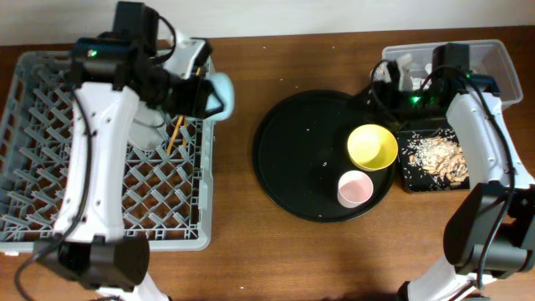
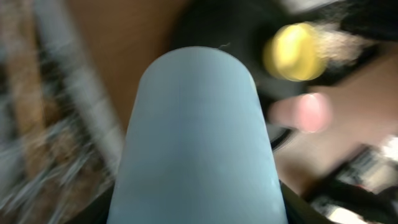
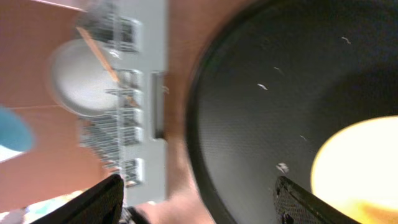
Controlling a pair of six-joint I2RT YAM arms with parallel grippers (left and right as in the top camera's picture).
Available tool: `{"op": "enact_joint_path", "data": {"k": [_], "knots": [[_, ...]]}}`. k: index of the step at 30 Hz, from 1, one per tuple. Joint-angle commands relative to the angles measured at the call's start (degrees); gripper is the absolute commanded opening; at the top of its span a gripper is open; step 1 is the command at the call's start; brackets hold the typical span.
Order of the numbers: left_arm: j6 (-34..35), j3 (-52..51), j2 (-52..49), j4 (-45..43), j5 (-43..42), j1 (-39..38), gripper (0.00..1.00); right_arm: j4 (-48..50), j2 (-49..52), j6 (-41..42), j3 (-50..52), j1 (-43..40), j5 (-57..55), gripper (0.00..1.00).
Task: Sort waste into correct bins and load items into the dishwasher rack
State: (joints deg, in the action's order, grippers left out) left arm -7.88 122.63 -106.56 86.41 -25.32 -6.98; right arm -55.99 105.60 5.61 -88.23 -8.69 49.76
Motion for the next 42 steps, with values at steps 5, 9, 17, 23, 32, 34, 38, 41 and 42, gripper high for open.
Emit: {"op": "enact_joint_path", "data": {"k": [5,9,17,23,32,34,38,41,42], "knots": [[11.91,-7.06,0.61,8.28,23.93,0.11,0.31,-3.02,-0.13,-2.23,0.04,1.18,-13.46,0.78],[16.22,-19.61,0.61,4.68,29.22,0.11,0.3,-3.98,-0.13,-2.23,0.04,1.18,-16.2,0.78],[16.22,-36.41,0.61,-11.45,29.22,0.13,0.3,-4.7,-0.13,-2.29,0.04,1.18,-16.22,0.78],[16.17,-37.31,0.61,-12.83,29.24,0.13,0.79,-4.87,-0.13,-2.4,0.04,1.18,-16.22,0.78],[15.98,-21.07,0.63,-4.17,29.22,0.13,0.87,-4.92,-0.15,-2.4,0.04,1.18,-15.96,0.78],[15.98,-17.7,0.63,-3.06,29.14,0.0,0.86,-4.96,-1.33,-2.4,0.04,1.18,-15.82,0.77],[14.45,-11.67,1.7,-2.67,24.63,-4.17,0.85,-9.05,-12.04,-1.49,0.04,1.22,-20.24,0.71],[14.47,-12.04,1.66,-4.61,21.84,-10.08,0.85,-18.53,-18.53,2.67,0.04,2.45,-34.21,0.67],[14.47,-12.07,1.6,-5.33,21.86,-11.91,0.85,-21.53,-19.06,3.82,0.07,2.93,-37.31,0.67]]}}
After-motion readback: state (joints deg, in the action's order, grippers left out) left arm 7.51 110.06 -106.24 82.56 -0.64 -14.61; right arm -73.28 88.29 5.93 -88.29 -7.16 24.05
